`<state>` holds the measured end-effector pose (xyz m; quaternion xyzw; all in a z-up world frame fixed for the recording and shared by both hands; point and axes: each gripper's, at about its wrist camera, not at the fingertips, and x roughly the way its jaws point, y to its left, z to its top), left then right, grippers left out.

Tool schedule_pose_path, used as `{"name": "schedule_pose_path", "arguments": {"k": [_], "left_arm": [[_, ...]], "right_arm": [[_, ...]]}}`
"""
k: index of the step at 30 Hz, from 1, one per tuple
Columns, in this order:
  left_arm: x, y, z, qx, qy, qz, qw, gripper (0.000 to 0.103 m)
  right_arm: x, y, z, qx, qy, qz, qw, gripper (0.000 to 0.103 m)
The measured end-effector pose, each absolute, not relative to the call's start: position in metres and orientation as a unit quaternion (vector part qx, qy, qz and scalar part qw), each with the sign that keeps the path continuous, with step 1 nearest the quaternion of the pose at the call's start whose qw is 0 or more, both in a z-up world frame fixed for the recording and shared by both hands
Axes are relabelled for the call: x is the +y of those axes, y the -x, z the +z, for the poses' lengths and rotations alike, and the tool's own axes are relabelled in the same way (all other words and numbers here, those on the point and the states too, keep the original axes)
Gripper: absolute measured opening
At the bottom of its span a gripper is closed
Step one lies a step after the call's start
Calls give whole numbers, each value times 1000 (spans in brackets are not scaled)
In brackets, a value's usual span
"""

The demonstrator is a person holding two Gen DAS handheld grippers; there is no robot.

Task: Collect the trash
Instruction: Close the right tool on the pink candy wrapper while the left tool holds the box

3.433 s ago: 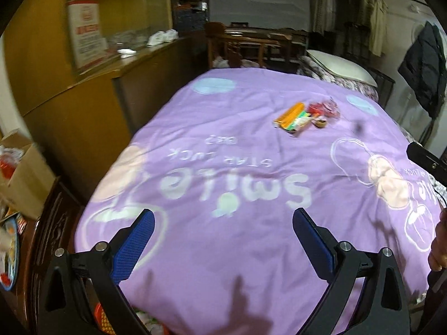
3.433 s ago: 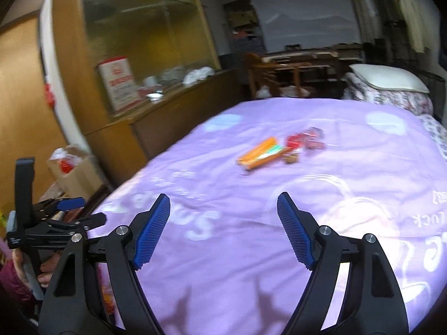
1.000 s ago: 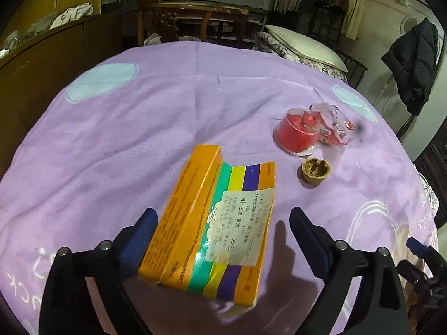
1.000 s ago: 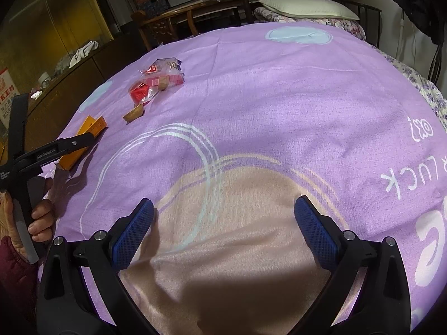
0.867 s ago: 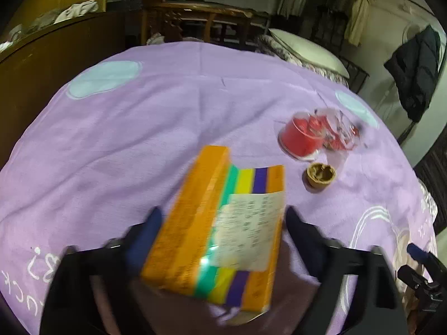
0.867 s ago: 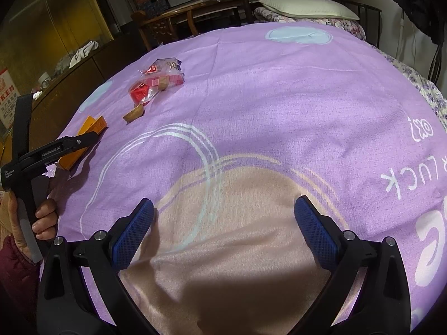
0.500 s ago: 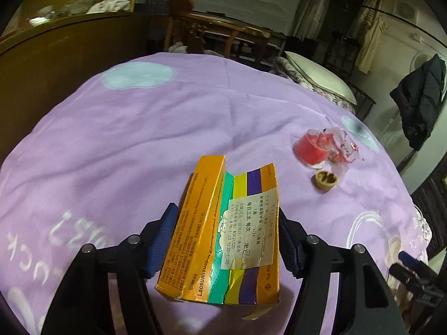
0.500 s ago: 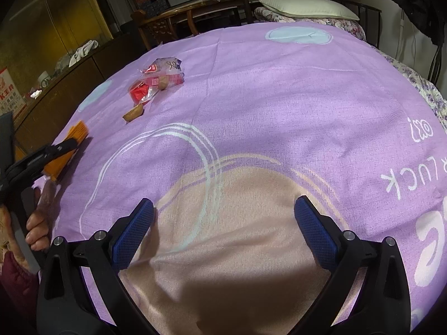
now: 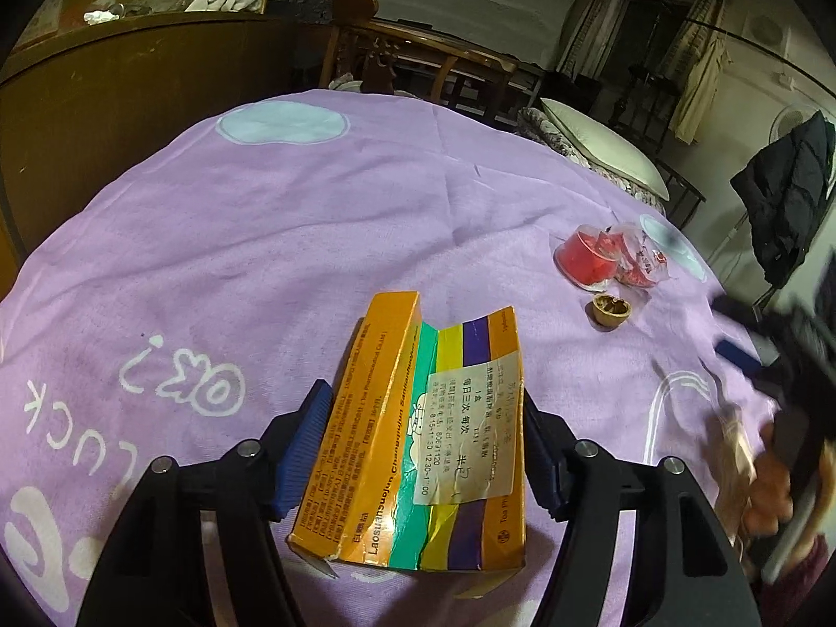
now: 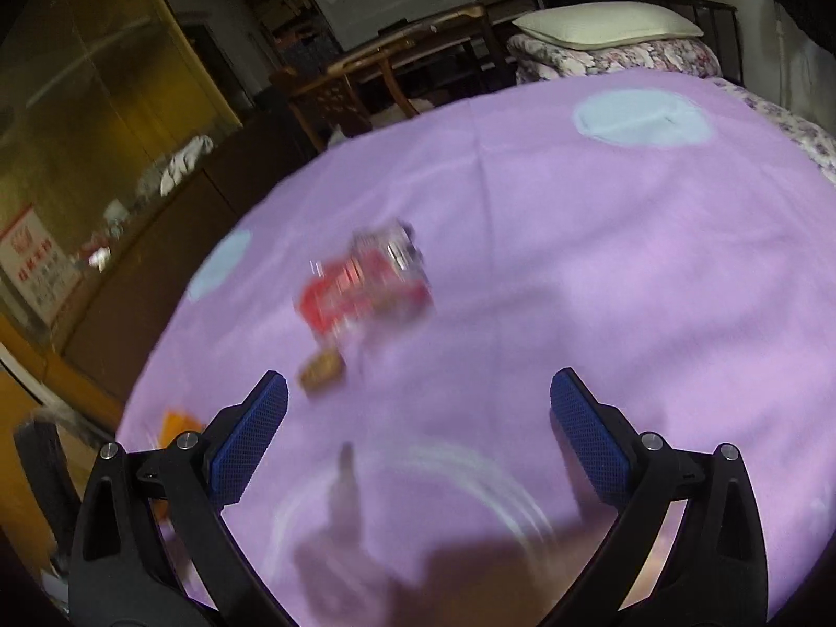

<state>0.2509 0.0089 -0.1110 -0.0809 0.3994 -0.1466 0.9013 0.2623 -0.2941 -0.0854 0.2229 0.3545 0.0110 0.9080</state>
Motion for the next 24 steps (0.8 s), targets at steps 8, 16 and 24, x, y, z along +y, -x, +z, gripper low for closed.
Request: {"name": "schedule_pose_path", "arguments": {"k": [8,16,24], "left_arm": [[7,-253,-112,402,83,-148,900,67],[6,-254,-112,402,80,-150,900,67],[6,-252,-111,397,82,-157,900,67]], "right_arm": [[-279,-315,-94,349,-215,-4,912,97],[-278,-324,-102,362,-204,25,909,53],[-258,-283,-67,294,-135,6,946,52]]}}
